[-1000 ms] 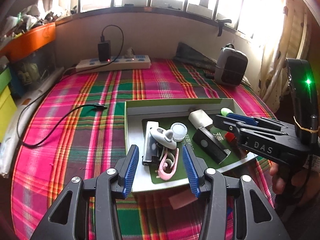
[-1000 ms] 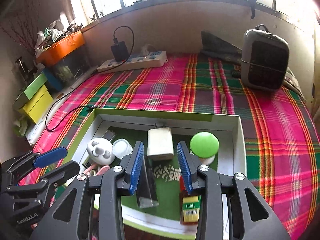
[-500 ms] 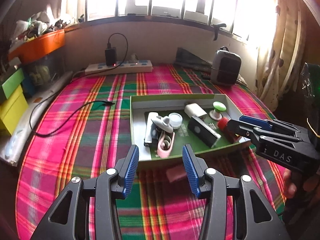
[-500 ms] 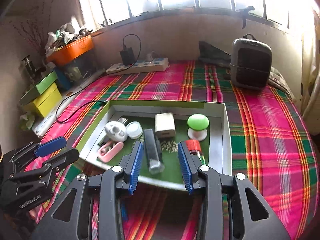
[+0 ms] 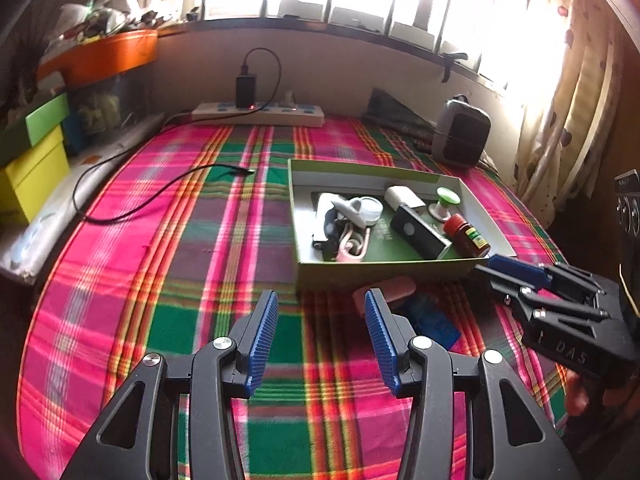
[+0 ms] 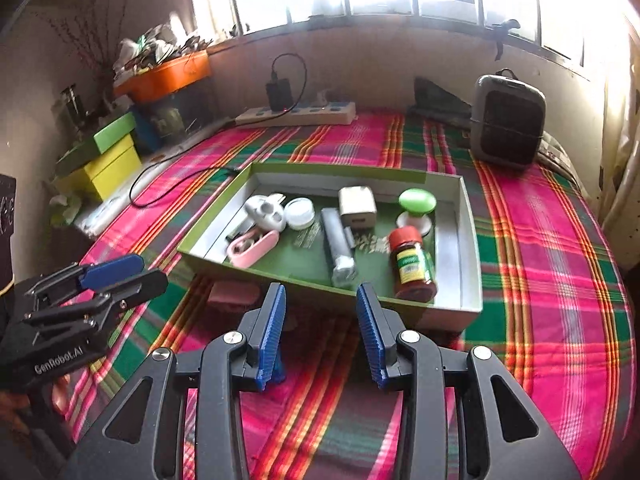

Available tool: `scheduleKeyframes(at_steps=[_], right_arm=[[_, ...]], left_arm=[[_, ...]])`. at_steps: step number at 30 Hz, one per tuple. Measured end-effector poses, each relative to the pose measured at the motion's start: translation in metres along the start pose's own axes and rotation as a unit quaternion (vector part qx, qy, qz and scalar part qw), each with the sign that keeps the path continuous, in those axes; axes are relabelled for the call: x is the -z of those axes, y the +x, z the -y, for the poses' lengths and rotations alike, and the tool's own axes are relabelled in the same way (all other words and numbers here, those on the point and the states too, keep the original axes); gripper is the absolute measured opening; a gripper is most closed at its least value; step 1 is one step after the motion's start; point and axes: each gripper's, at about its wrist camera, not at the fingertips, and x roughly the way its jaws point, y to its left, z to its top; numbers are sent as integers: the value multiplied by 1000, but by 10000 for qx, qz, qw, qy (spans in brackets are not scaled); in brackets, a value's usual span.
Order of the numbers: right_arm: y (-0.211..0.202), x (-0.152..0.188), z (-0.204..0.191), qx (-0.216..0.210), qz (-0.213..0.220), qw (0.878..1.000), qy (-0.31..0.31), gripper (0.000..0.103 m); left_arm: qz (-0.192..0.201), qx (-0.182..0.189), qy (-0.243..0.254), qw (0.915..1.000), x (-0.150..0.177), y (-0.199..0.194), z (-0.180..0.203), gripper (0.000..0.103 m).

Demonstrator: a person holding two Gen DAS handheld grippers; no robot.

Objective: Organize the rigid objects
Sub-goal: 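Lower the right tool onto the blue USB stick and close on it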

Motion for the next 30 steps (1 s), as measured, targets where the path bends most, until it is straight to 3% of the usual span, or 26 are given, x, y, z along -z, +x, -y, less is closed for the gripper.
scheduleKeyframes(at_steps=[15,30], right_arm=[[21,25,-32,-107,-440,9983,-380,39],[38,28,-35,77,-654,9967,-475,39]], left_arm=[[-188,187,-188,9995,13,7,-17,45],[-408,425,33,9983,10,18,-11,45]])
